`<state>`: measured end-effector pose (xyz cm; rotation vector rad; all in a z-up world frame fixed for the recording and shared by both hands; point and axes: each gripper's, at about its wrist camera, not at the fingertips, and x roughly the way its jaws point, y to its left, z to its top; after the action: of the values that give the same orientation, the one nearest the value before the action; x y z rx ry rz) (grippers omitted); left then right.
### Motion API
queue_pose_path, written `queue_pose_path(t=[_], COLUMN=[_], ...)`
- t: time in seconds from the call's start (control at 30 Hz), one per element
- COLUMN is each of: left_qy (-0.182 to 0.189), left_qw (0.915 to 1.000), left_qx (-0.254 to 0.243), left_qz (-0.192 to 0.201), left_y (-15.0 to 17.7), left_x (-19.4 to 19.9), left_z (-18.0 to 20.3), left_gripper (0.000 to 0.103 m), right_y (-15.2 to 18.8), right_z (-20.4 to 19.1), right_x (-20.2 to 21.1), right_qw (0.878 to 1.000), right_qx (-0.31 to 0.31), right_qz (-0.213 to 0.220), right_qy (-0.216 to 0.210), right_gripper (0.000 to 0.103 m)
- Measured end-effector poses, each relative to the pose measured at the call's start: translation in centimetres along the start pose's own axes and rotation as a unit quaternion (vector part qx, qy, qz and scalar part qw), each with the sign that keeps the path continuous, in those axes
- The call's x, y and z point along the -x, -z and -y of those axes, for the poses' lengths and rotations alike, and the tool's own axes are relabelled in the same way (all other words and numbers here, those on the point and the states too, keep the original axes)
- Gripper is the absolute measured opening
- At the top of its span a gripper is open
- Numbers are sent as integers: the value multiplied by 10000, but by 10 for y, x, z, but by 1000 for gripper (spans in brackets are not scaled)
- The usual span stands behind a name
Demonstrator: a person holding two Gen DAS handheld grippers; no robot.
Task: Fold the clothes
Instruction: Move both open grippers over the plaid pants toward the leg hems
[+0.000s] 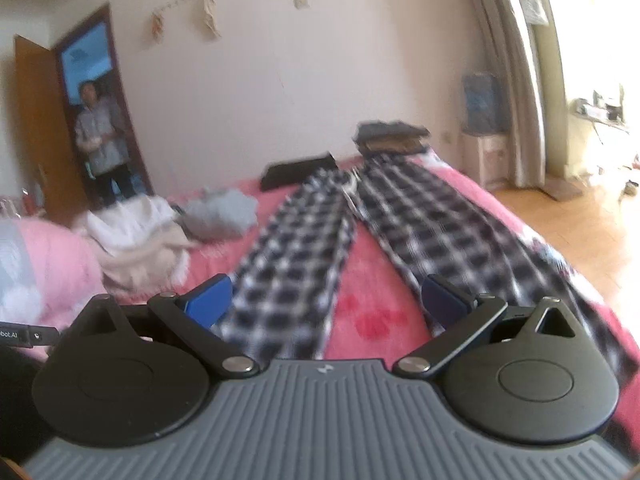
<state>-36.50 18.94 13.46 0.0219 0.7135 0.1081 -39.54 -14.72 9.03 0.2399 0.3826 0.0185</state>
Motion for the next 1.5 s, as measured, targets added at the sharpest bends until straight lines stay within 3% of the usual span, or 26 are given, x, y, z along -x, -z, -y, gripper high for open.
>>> queue_pose_path(t=[0.1, 0.23, 0.47, 0.63, 0.83, 0.93, 1.1, 1.3, 1.5], left_qy=[-247, -320, 13, 226, 320, 340, 336, 891, 1057], left_qw=[9990, 9976, 9953, 9974, 9991, 9978, 9965, 9941, 9913], left_qx=[-170, -385, -652, -510, -261, -518, -759, -615, -785], left_qz=[336, 473, 709, 451, -23, -220, -73, 56, 20], left_y=[-37, -74, -111, -95, -55, -39, -37, -42, -29], left_x=[16, 14, -43, -129, -224, -253, -270, -279, -272], left_z=[6, 21, 47, 67, 76, 82, 81, 79, 81], left_gripper=[99, 99, 102, 102, 102, 101, 101, 101, 101], right_y=[-31, -59, -71, -48, 6, 33, 50, 47, 46], right_z=[11, 28, 26, 13, -3, -2, -2, -1, -4], right_x=[1, -3, -47, -114, -182, -203, -226, -237, -238], right_qw=[9998, 9993, 9999, 9989, 9988, 9974, 9933, 9928, 9914], right_qx=[-90, -348, -133, -194, 157, 397, 917, 735, 628], right_qz=[76, -32, -62, -425, -240, -325, -528, -511, -473], right_qy=[-129, -124, -41, 85, 401, 499, 467, 793, 1045], right_gripper=[102, 102, 102, 100, 100, 99, 99, 99, 97])
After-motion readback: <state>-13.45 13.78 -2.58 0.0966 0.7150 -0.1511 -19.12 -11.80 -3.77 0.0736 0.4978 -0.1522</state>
